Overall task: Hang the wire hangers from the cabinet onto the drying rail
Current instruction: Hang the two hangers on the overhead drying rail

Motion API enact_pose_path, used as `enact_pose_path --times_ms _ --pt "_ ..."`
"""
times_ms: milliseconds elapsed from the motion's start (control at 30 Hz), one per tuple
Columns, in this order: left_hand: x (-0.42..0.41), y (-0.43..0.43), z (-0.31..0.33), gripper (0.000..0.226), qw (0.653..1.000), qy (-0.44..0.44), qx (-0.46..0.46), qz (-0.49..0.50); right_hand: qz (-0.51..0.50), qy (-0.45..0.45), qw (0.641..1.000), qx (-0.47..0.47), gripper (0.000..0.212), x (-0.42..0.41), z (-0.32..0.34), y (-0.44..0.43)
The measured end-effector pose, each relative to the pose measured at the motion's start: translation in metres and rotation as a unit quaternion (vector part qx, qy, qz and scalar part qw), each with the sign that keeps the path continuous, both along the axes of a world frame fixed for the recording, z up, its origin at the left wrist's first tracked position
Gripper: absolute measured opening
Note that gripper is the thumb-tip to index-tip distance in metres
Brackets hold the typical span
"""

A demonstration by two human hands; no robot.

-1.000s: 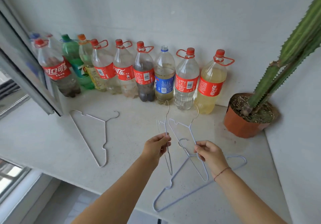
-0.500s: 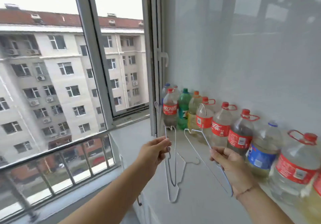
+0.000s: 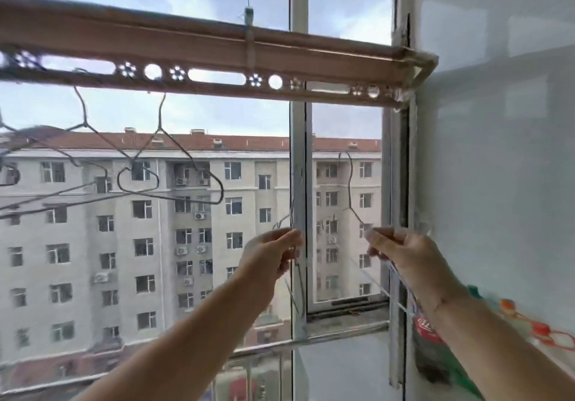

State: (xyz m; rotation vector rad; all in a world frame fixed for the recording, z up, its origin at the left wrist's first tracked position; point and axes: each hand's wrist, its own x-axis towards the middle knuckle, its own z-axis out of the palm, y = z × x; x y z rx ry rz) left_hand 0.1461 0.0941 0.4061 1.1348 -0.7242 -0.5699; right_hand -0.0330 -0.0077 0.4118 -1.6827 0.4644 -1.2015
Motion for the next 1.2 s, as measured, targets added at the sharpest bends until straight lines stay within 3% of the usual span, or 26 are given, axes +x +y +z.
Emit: enact_pose_path --times_ms 200,500,633,900,1200 --pt "0.045 0.009 0.049 0.009 0.996 -0.014 -0.086 0.036 0.035 -0.032 0.997 -0.058 0.012 0.064 0.07 0.016" --pt "0.081 0.011 0.069 0.009 0.979 -0.057 -0.179 0.084 0.053 -0.084 0.992 -0.079 0.011 0.133 0.112 0.019" --pt "0.087 0.011 0.078 0.01 0.972 -0.071 -0.204 0.088 0.039 -0.108 0.991 -0.073 0.012 0.144 0.119 0.016" --pt "0.087 0.009 0.099 0.012 0.963 -0.076 -0.244 0.082 0.04 -0.066 0.997 -0.019 0.011 0.151 0.104 0.006" --pt "0.094 0.002 0.103 0.013 0.97 -0.005 -0.238 0.057 0.073 -0.037 0.997 -0.007 0.01 0.142 0.106 -0.001"
